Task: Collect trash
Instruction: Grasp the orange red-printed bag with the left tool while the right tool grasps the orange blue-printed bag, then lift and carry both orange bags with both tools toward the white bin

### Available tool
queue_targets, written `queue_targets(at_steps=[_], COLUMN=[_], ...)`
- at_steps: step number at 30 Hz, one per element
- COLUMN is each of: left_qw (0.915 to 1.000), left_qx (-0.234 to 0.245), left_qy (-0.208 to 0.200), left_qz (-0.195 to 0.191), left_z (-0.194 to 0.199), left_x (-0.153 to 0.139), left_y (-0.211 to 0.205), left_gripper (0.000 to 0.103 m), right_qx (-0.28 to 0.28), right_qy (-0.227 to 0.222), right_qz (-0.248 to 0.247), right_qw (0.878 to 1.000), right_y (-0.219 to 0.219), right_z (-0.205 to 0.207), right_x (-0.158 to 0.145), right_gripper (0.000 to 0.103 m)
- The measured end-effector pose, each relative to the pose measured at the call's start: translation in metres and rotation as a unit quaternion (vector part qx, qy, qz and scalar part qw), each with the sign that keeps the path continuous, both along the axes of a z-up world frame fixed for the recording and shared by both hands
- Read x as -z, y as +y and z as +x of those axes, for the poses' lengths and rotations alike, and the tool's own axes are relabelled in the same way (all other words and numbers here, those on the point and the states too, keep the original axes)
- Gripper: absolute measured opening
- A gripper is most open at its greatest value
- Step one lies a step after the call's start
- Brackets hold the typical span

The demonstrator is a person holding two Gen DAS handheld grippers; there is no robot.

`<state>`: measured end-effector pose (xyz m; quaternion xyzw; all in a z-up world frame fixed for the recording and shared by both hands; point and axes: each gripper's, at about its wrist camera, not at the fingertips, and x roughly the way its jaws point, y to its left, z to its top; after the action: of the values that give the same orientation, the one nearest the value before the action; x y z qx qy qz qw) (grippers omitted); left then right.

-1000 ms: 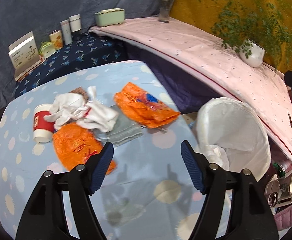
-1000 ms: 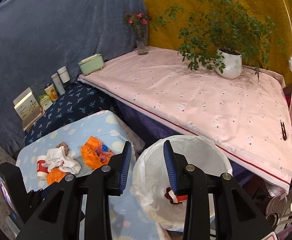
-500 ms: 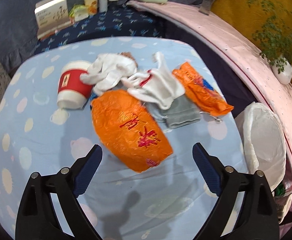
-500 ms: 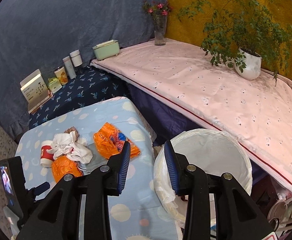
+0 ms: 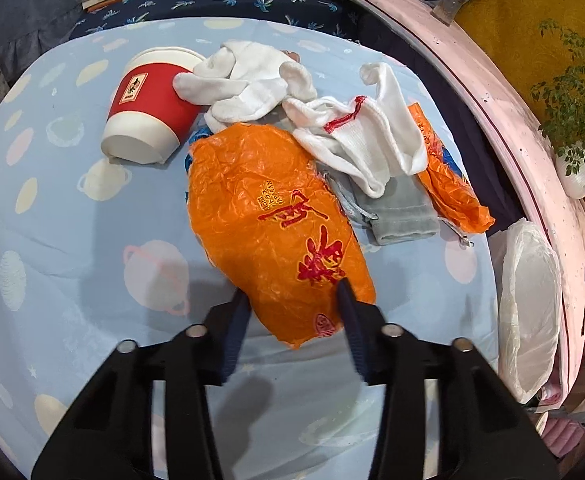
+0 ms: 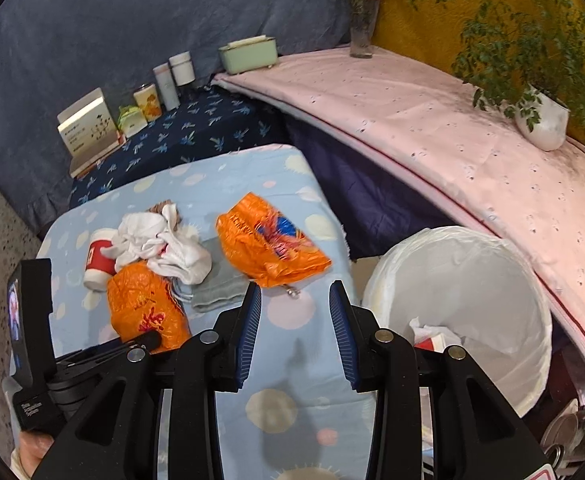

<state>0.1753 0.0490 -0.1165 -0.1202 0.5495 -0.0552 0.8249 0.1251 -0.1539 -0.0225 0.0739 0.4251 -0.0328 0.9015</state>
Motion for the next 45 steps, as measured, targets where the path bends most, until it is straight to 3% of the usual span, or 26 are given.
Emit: queue_targets(at_steps=[3,6,16,24,27,28,33,45], left_qw=[1.0000,0.9998,0.9955,0.9930,0.9931,0.9931,0.9927,0.9908], left_qx=[-0.003,-0.010,-0.044,-0.060,-0.059,-0.057,-0.047,-0.004], left_qy=[-0.005,-0.017,-0.077,-0.089,-0.089,-0.088,-0.097,-0.126], left_qz=[-0.002,-0.003,0.033,0.048,0.050,0.051,0.053,0.049], left_z=[-0.001,-0.006,-0.010,-0.003,-0.002,-0.002,-0.007,-0.020], left_x=[-0.002,-0.010,-0.050,-0.060,-0.060,-0.060,-0.066,-0.097], left_y=[0.005,0.015,0.045,0.058,0.056,0.054,0.046,-0.002], left_gripper=[0.020,0.016,0.015,0.015,0.015,0.015,0.015,0.015], right_qx=[-0.005,-0.004,-0.022,-0.029,-0.038,-0.040,-0.053,-0.057], right_qy=[0.007,0.021,0.031,0.056,0.066,0.068,0.051,-0.034], right_qz=[0.012,0.022,-0.009,0.000,-0.005,-0.008,-0.011,0.023], right_qw=[1.000,1.000,0.999,0.998,0.997,0.997,0.997,0.998], right_y=[0.003,0.004,0.012,0.014,0.014,0.015,0.014,0.000], right_z=[0.010,0.026,0.068,0.096,0.101,0.101,0.095,0.061], right_x=[0.010,0.025,0.062,0.090,0.097,0.098,0.087,-0.003], right_gripper=[0.036,0.036,0.036,0.036,0.015,0.015,0.014,0.014])
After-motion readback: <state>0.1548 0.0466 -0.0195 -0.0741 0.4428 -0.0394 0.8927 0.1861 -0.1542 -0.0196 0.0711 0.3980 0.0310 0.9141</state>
